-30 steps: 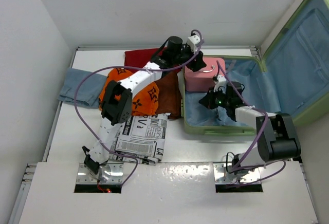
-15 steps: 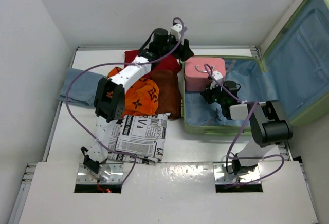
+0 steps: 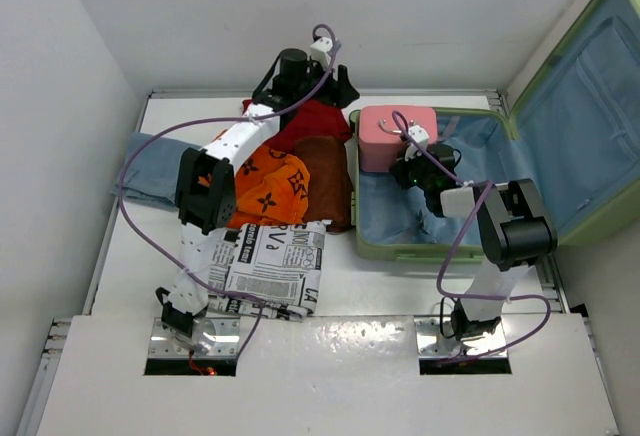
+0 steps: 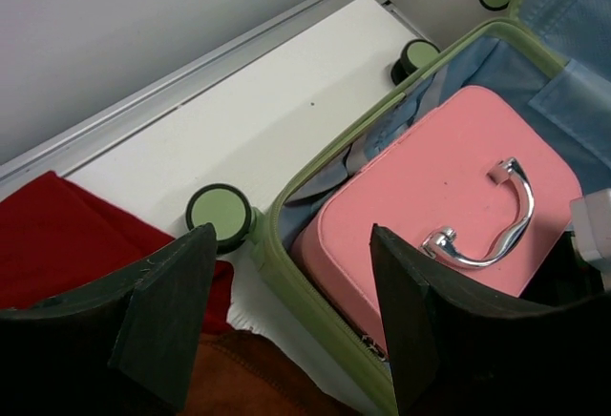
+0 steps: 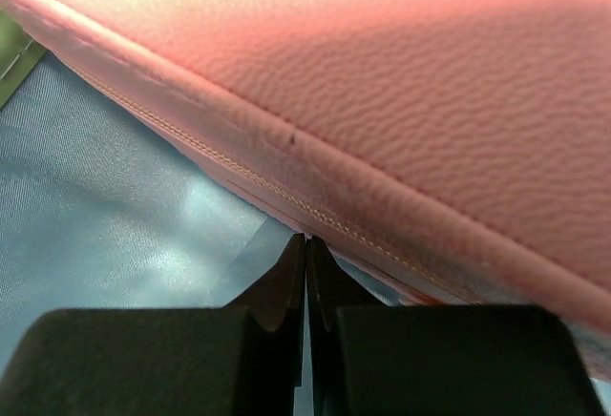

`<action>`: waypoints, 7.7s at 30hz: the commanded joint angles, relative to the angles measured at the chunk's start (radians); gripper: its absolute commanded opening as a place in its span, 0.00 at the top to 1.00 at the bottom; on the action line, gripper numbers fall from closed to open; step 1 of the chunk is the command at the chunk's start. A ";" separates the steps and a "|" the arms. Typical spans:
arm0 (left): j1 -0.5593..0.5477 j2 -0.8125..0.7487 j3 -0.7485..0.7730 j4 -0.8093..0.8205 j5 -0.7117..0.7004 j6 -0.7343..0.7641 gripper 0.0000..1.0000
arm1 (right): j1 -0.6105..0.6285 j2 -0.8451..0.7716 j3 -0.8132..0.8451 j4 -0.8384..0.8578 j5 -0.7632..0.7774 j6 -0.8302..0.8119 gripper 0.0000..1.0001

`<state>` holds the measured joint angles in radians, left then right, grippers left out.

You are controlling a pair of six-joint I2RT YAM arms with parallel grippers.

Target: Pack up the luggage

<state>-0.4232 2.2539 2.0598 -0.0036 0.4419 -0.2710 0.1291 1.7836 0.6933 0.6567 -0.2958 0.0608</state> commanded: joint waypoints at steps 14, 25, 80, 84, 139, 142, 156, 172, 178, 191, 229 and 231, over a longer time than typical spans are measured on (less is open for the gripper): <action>0.271 -0.362 -0.290 -0.173 -0.062 0.052 0.21 | 0.013 -0.426 0.087 -0.402 -0.317 0.104 0.48; 0.552 -0.711 -0.688 -0.191 -0.036 0.073 0.17 | 0.351 -0.274 0.216 -0.720 -0.463 0.510 0.26; 0.854 -1.008 -0.944 0.071 0.043 -0.262 0.08 | 0.713 0.030 0.471 -1.138 0.007 0.401 1.00; 0.817 -1.039 -0.969 0.071 0.052 -0.186 0.08 | 0.702 -0.186 0.425 -1.140 0.007 0.265 1.00; 0.566 -0.860 -0.905 0.071 0.052 -0.027 0.08 | -0.615 -0.116 0.603 -1.361 0.236 -0.602 1.00; 0.557 -0.860 -0.905 0.071 0.043 -0.016 0.08 | -0.611 -0.096 0.653 -1.358 0.267 -0.613 1.00; 0.482 -0.890 -0.937 -0.136 -0.155 0.124 0.03 | -0.383 -0.282 0.762 -1.481 0.020 -0.403 0.15; 0.607 -0.961 -0.965 -0.150 -0.195 0.003 0.02 | 0.342 0.242 0.984 -1.057 -0.212 0.494 0.00; 0.649 -0.982 -0.983 -0.159 -0.195 0.003 0.02 | 0.446 0.442 1.158 -1.048 -0.095 0.594 0.00; 0.686 -0.991 -1.001 -0.168 -0.164 0.003 0.02 | 0.575 0.638 1.229 -1.013 -0.042 0.617 0.02; 0.529 -0.832 -0.877 -0.118 -0.143 0.030 0.02 | -0.692 -0.303 1.011 -1.490 0.159 -0.254 1.00; 0.529 -0.823 -0.877 -0.118 -0.143 0.030 0.02 | -0.706 -0.288 1.052 -1.464 0.188 -0.260 1.00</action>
<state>0.1181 1.4303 1.1389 -0.1619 0.2935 -0.2447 -0.5621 1.4929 1.6695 -0.8989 -0.1814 -0.1520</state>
